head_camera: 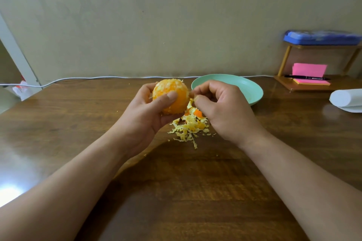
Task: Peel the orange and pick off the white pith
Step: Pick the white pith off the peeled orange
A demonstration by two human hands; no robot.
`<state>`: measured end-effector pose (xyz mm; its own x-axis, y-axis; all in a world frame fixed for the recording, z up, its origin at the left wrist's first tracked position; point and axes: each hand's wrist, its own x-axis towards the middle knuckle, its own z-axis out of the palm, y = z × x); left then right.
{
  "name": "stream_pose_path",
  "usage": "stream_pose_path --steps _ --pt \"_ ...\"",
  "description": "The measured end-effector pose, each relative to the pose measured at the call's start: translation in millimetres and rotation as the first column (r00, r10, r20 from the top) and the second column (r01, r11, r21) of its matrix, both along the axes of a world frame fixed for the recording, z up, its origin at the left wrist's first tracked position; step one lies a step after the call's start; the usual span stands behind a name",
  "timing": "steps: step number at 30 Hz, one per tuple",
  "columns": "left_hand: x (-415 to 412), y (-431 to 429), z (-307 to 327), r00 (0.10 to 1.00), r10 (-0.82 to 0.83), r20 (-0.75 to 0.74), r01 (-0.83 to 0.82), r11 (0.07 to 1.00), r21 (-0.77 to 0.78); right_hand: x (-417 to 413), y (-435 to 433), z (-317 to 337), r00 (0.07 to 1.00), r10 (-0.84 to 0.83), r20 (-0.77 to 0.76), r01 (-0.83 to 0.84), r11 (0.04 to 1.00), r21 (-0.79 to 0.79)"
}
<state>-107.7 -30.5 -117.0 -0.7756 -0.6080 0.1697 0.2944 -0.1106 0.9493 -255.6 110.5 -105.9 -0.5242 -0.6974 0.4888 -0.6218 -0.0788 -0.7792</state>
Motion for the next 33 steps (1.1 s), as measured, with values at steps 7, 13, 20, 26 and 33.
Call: stream_pose_path --steps 7,13,20,26,33 --pt "1.4 -5.1 -6.5 0.992 0.099 0.084 -0.078 0.97 -0.231 1.7 1.1 1.0 0.996 -0.04 -0.077 0.042 0.999 0.028" --pt "5.0 2.9 -3.4 0.969 0.215 0.121 -0.121 0.84 -0.53 3.0 0.9 0.7 0.987 -0.073 -0.143 0.088 0.991 0.102" --pt "2.1 2.0 -6.1 0.982 0.159 0.099 -0.113 0.924 -0.365 3.9 -2.9 0.2 0.999 -0.041 0.021 0.04 0.999 0.03" --pt "-2.4 4.0 -1.9 1.0 0.022 -0.015 -0.021 0.999 0.024 4.9 -5.7 -5.7 0.968 0.083 0.236 -0.072 0.996 -0.052" --pt "-3.0 -4.2 -1.3 0.994 -0.049 -0.098 0.071 0.971 0.23 6.6 -2.6 -8.6 1.0 0.004 0.031 -0.008 0.992 0.123"
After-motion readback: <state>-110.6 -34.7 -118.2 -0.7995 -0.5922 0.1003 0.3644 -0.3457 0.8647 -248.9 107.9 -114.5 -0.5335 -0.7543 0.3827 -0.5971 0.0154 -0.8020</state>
